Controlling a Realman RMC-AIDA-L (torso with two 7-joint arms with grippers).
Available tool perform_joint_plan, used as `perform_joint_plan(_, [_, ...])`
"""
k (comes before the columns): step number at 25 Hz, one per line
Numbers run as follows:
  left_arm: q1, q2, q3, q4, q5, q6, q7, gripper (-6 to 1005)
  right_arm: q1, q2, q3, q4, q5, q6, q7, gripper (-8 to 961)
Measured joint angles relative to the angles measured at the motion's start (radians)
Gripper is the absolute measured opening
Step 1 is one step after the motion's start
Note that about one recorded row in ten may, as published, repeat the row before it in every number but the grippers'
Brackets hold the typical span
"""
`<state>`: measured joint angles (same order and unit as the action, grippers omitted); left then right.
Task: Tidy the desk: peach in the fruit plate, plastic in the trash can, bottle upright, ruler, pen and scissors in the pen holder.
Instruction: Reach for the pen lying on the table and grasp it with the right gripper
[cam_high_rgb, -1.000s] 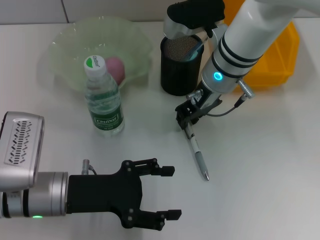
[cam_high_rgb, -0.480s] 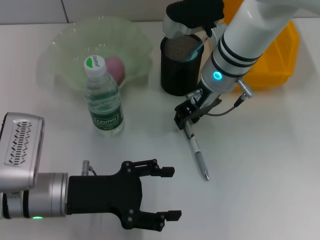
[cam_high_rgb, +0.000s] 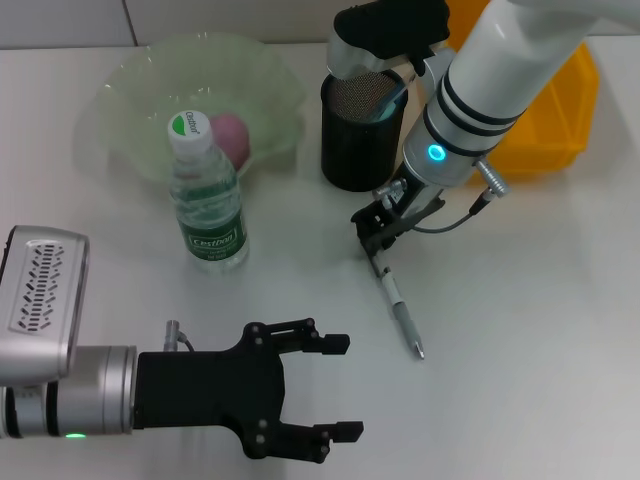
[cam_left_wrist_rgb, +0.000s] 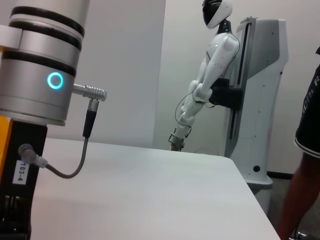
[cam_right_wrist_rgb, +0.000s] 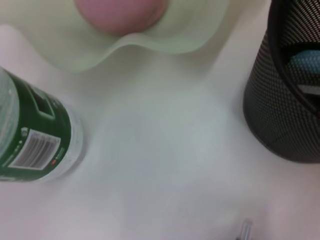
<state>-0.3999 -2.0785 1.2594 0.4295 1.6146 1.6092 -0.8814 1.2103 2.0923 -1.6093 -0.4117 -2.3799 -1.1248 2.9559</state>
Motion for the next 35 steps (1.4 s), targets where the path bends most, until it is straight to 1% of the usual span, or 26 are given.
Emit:
perform_joint_plan(4, [0.002,0.0,0.0,0.0,-0.001,0.0,0.0,832,0.0,0.0,0.0,0.007,0.0,0.005,0.0,211])
perform_joint_plan(10, [0.0,0.0,0.0,0.0,-0.001,0.001,0.001,832,-0.01,0.0,0.0,-0.022,0.0,-0.004,-0.009,140])
perform_joint_plan(15, [0.0,0.0,0.0,0.0,-0.001,0.002,0.001,832,-0.037,0.0,0.0,-0.068,0.001,-0.019,-0.009,196])
perform_joint_plan(20, [-0.002,0.0,0.0,0.0,-0.003,0.003,0.001,832,-0.036,0.0,0.0,-0.06,0.001,-0.019,-0.007,419])
perform_joint_plan(31, [-0.002,0.0,0.0,0.0,-0.003,0.003,0.001,832,-0.037,0.0,0.0,-0.042,0.009,-0.012,-0.006,458])
perform_joint_plan(35, [-0.003,0.0,0.0,0.0,-0.002,0.003,0.001,832,-0.038,0.0,-0.018,-0.044,0.01,-0.005,-0.008,304])
